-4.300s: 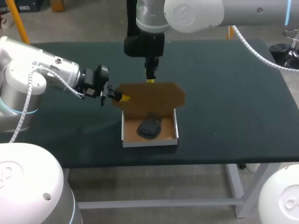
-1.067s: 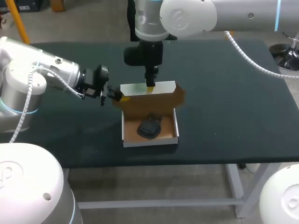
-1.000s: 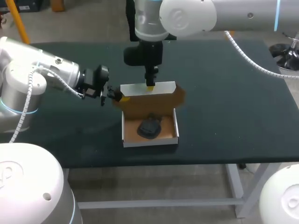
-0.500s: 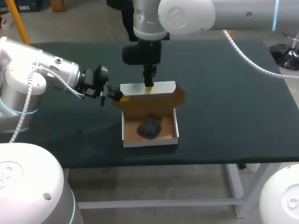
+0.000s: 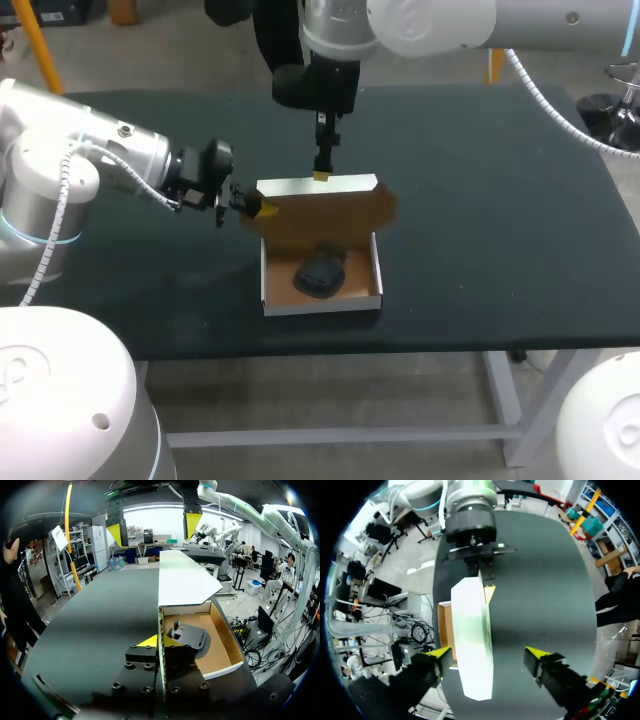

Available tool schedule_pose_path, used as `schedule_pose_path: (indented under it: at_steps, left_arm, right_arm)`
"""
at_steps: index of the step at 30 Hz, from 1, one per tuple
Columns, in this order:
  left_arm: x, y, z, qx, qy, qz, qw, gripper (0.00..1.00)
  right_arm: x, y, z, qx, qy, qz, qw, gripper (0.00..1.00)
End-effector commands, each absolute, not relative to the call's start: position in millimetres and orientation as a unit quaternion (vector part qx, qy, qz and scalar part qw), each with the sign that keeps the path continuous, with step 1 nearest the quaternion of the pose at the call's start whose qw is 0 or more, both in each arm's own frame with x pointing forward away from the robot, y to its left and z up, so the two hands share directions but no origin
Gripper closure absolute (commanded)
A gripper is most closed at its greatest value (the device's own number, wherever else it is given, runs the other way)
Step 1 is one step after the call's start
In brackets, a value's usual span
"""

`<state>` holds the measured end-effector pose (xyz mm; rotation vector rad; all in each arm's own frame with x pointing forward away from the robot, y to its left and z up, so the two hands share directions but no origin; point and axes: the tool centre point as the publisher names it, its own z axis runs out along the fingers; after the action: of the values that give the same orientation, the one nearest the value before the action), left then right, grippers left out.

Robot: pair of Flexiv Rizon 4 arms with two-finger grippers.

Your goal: Assemble the packaging by folding the flat box into shape, placing the metal phone stand inside, and closing the box properly

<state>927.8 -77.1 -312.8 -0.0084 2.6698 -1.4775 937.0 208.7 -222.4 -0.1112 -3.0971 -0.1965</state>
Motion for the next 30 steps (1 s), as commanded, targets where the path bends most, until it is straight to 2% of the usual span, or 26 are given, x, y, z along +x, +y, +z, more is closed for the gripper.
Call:
schedule_pose_path:
  at_steps: [1, 7, 27, 30]
  left_arm:
    - [927.7, -77.2, -313.6, -0.002, 0.874, -0.484, 0.044, 1.0]
    - [927.7, -77.2, -313.6, -0.002, 0.874, -0.484, 0.044, 1.0]
    - [927.7, -77.2, -313.6, -0.002, 0.874, -0.484, 0.044, 1.0]
    - [923.6, -79.5, -313.0, 0.01, 0.876, -0.479, 0.058, 1.0]
  right_arm:
    - [937.5, 208.6, -219.2, -0.058, -0.997, -0.054, 0.016, 0.0]
    - [944.2, 204.0, -212.2, -0.116, -0.992, -0.041, 0.012, 0.0]
    - [944.2, 204.0, -212.2, -0.116, -0.992, -0.041, 0.012, 0.0]
    - [946.1, 201.1, -211.5, -0.157, -0.987, -0.027, -0.001, 0.0]
